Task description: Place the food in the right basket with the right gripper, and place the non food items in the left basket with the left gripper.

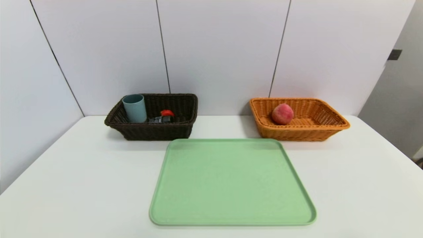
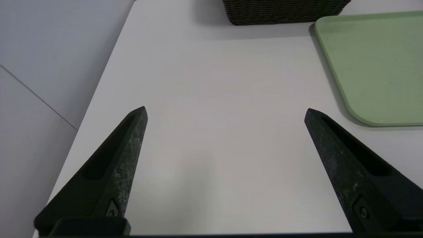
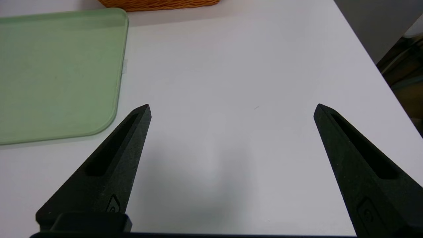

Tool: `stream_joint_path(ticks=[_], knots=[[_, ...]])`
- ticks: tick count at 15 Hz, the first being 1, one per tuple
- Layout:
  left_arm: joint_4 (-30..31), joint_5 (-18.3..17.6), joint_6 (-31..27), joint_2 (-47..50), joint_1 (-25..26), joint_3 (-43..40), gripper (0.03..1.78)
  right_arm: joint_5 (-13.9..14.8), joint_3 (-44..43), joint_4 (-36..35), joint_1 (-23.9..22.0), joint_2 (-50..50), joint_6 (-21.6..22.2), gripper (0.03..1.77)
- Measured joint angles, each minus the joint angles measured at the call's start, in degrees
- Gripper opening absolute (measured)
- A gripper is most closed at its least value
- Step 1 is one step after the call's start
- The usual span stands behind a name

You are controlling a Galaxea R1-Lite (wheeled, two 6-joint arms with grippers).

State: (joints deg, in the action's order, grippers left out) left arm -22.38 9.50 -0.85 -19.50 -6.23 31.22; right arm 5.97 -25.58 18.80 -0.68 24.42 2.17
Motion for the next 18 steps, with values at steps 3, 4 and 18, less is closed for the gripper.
stream_joint_path(ticks=[3, 4, 18], knots=[[0.9, 0.6, 0.3, 2.5, 0.1, -1.9, 1.69, -1.1, 3.9, 2.3, 0.1, -12.1, -1.6, 1.70], [0.9, 0.6, -0.2, 2.9, 0.1, -2.3, 1.69, -2.3, 5.7, 2.3, 0.3, -15.8, -2.5, 1.70], [5.4, 5.1, 4.4, 5.5, 4.5, -7.3, 1.69, -5.8, 14.4, -5.8, 0.6, -24.5, -9.4, 1.70]])
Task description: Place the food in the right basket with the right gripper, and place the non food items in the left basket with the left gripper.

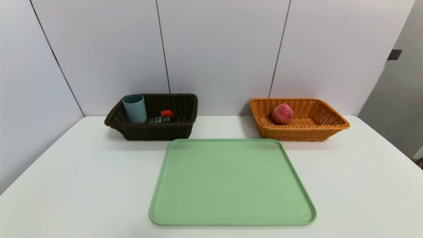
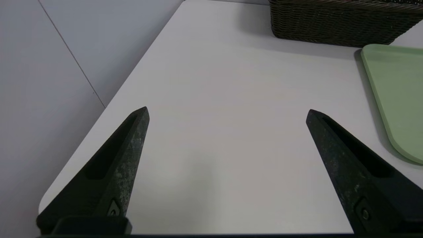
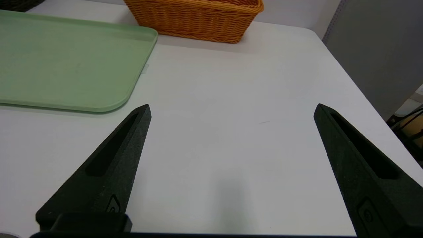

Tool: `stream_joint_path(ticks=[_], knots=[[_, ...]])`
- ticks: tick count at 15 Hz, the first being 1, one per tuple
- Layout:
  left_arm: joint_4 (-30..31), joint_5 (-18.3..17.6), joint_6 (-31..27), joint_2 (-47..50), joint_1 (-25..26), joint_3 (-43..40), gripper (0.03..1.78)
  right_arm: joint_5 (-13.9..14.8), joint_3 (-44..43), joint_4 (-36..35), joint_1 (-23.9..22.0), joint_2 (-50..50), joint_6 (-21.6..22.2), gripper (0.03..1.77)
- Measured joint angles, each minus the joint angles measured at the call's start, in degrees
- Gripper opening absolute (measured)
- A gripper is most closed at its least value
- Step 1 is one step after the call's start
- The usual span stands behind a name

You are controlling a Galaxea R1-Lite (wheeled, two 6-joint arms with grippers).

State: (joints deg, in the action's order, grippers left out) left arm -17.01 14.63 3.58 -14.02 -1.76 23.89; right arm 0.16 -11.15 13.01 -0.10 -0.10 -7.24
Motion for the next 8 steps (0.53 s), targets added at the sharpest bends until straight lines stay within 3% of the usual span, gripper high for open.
stream_joint_path(ticks=[5, 8], knots=[[2.9, -3.8, -3.5, 4.8, 1.2, -6.3, 1.69, 0.3, 0.4, -1.9, 0.0, 0.0, -1.0, 1.70], [10.5, -6.3, -8.4, 10.0, 1.4, -13.1, 1.69, 0.5, 5.0, -10.6, 0.0, 0.0, -3.2, 1.70]])
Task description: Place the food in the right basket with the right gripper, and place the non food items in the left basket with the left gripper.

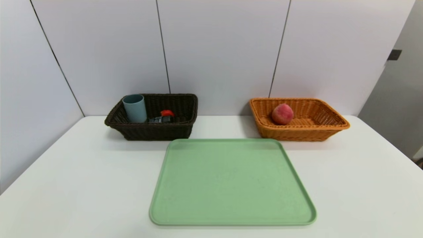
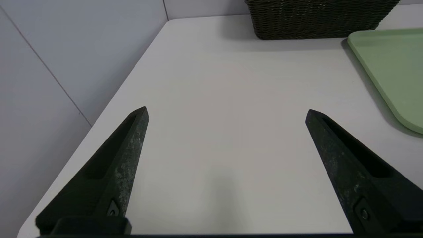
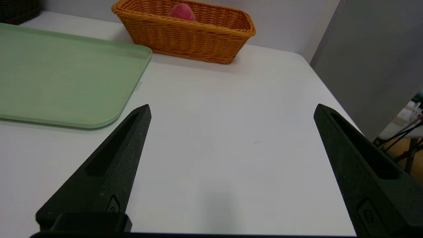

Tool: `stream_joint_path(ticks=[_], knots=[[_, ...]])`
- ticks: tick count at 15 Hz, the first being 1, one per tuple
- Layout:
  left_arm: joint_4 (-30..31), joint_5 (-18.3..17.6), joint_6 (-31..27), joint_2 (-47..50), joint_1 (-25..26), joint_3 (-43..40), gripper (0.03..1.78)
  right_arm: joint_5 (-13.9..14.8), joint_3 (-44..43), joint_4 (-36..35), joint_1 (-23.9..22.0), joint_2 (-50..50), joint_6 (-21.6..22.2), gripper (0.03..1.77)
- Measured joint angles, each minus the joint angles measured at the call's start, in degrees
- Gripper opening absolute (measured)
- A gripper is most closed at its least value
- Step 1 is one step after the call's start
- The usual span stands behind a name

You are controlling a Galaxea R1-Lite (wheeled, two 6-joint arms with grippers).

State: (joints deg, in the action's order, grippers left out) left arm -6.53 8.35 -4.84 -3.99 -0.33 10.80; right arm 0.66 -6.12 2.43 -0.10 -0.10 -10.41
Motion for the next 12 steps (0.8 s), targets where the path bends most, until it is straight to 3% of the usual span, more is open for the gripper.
stream_joint_path(ticks=[3, 5, 7, 10, 12], knots=[[12.1, -3.2, -2.5, 2.8, 0.1, -7.6, 1.69, -0.5, 5.2, -14.1, 0.0, 0.0, -1.3, 1.70], [19.0, -7.3, -3.9, 3.5, 0.1, -9.9, 1.69, -0.7, 5.9, -15.0, 0.0, 0.0, -1.2, 1.70], [17.2, -10.4, -3.9, 3.8, 0.1, -10.6, 1.69, -0.6, 6.1, -12.3, 0.0, 0.0, -1.0, 1.70], [8.8, -11.1, -3.8, 3.9, 0.1, -10.8, 1.69, -2.7, 6.1, -3.6, 0.0, 0.0, 0.2, 1.70], [8.7, -11.1, -1.9, 3.9, 0.1, -10.8, 1.69, -3.2, 6.1, -2.4, 0.0, 0.0, 0.7, 1.70]])
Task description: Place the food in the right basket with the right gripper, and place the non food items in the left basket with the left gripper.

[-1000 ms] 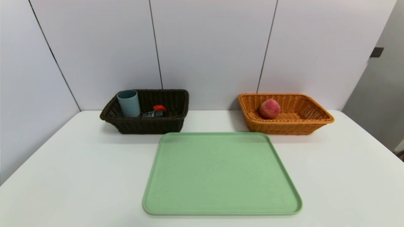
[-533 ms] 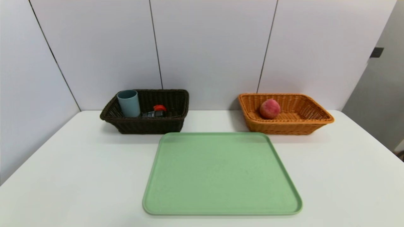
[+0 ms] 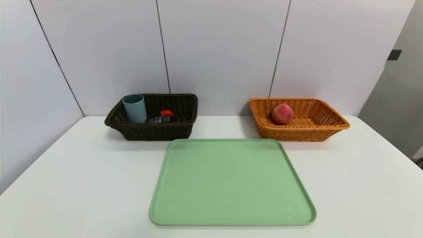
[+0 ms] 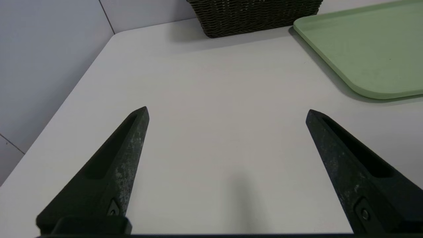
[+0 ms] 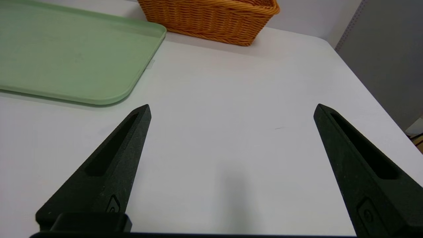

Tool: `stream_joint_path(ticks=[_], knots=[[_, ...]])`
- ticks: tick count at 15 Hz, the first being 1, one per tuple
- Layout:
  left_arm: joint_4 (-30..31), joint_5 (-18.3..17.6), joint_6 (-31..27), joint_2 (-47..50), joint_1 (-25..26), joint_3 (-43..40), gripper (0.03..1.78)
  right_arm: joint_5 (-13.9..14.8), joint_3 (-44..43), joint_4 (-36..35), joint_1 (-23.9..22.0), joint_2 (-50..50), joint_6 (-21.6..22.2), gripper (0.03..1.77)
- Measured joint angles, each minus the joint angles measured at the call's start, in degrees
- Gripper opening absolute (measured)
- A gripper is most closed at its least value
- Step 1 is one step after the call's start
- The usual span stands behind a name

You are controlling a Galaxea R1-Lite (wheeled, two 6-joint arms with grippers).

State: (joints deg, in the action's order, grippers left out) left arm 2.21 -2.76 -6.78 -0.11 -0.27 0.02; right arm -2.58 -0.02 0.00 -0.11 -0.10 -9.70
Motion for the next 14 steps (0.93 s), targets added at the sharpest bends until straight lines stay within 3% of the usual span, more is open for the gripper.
stream_joint_path(ticks=[3, 5, 14], knots=[[0.0, 0.2, 1.7, 0.0, 0.0, 0.0, 1.69, 0.6, 0.0, 0.2, 0.0, 0.0, 4.8, 1.70], [0.0, 0.2, 1.9, 0.0, 0.0, 0.0, 1.69, 2.6, 0.0, 0.2, 0.0, 0.0, 7.8, 1.70], [0.0, 0.6, 2.1, 0.0, 0.0, 0.0, 1.69, 3.0, 0.0, 0.0, 0.0, 0.0, 9.9, 1.70]])
